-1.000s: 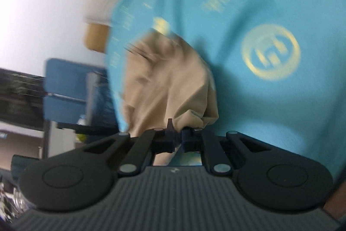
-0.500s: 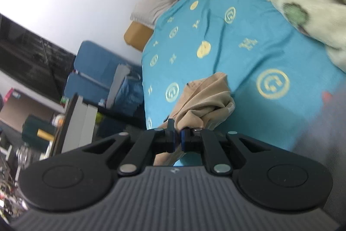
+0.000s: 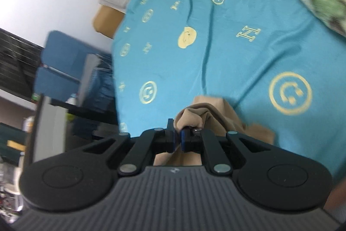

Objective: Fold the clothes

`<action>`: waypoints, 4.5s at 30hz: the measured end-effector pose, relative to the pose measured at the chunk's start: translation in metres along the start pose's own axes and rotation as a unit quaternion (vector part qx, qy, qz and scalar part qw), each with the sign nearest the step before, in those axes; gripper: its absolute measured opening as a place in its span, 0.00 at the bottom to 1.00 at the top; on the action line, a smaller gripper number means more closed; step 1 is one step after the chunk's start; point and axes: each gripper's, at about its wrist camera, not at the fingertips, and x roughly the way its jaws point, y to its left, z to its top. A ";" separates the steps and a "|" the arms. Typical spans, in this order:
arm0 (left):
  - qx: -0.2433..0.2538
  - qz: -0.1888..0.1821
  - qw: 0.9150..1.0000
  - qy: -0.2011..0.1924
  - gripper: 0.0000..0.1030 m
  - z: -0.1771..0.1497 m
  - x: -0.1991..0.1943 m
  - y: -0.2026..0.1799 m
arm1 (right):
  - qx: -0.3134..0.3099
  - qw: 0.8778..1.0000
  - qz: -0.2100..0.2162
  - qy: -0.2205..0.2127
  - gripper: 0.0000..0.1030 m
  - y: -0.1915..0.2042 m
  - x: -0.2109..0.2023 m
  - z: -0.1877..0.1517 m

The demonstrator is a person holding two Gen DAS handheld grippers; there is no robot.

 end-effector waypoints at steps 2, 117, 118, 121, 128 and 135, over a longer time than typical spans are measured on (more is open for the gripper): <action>0.011 0.018 1.000 0.008 0.07 0.012 0.033 0.000 | -0.001 1.000 -0.014 0.009 0.08 -0.003 0.026 0.010; -0.019 -0.005 1.000 0.015 0.79 -0.093 0.050 0.049 | -0.160 0.987 -0.030 0.015 0.60 -0.044 0.018 -0.033; -0.021 -0.009 1.000 0.009 0.75 -0.092 0.048 0.048 | -0.159 0.987 -0.026 0.013 0.60 -0.044 0.016 -0.033; -0.017 -0.044 0.999 -0.013 0.73 -0.090 0.037 0.048 | -0.142 0.990 -0.012 0.006 0.61 -0.046 0.011 -0.031; -0.097 -0.059 0.993 0.027 0.78 -0.085 0.060 0.067 | -0.102 0.994 0.037 0.011 0.61 -0.047 0.004 -0.030; -0.112 -0.060 0.992 0.011 0.54 -0.083 0.062 0.071 | -0.069 0.990 0.108 0.056 0.61 -0.040 0.008 -0.042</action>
